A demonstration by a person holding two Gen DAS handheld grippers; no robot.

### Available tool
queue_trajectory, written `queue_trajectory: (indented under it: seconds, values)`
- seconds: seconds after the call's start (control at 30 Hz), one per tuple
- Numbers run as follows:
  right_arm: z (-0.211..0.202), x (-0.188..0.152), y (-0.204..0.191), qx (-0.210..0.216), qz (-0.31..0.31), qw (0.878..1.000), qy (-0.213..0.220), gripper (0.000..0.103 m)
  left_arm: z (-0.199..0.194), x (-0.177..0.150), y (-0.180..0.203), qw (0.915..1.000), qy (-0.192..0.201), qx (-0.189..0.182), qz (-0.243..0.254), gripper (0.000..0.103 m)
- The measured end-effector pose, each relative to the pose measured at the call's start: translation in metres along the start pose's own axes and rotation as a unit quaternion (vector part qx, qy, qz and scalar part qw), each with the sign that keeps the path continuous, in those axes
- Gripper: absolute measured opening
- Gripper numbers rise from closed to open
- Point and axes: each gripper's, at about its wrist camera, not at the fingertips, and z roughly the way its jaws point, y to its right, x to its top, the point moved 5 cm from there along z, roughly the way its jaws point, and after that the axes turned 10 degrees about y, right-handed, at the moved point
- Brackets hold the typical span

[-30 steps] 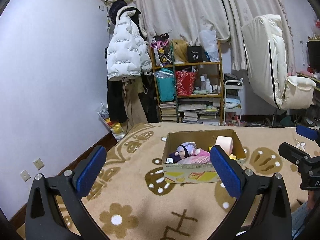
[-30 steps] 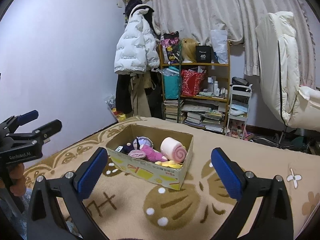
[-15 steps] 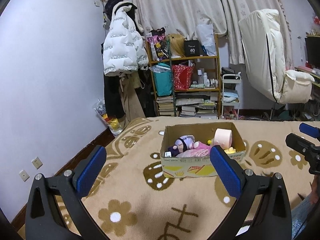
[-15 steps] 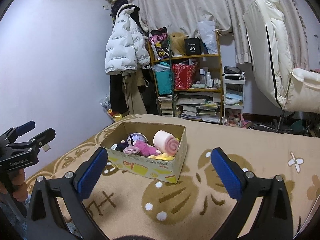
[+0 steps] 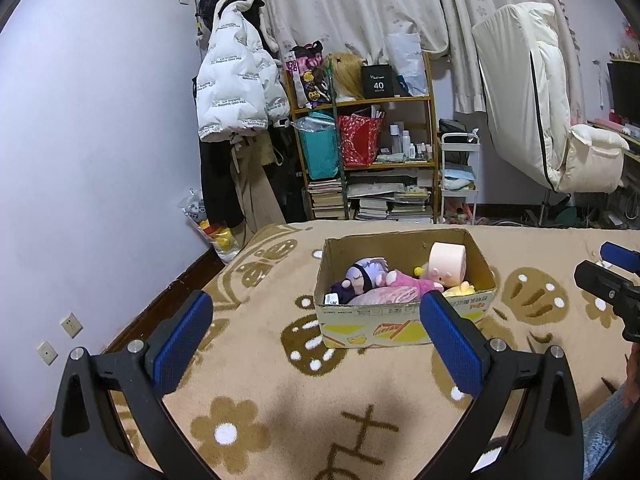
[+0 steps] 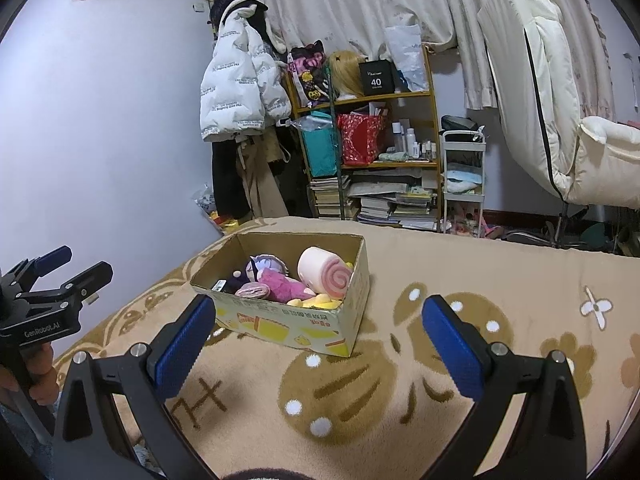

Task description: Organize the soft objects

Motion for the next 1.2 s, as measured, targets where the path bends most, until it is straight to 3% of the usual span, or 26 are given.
queue_trajectory:
  seconds: [1.2]
  values:
    - [-0.0004,-0.0006,0.0013,-0.003,-0.003,1.000,0.001,0.103,-0.0040,-0.0033,0.0084,0.9997,0.001,-0.003,0.023,0.102]
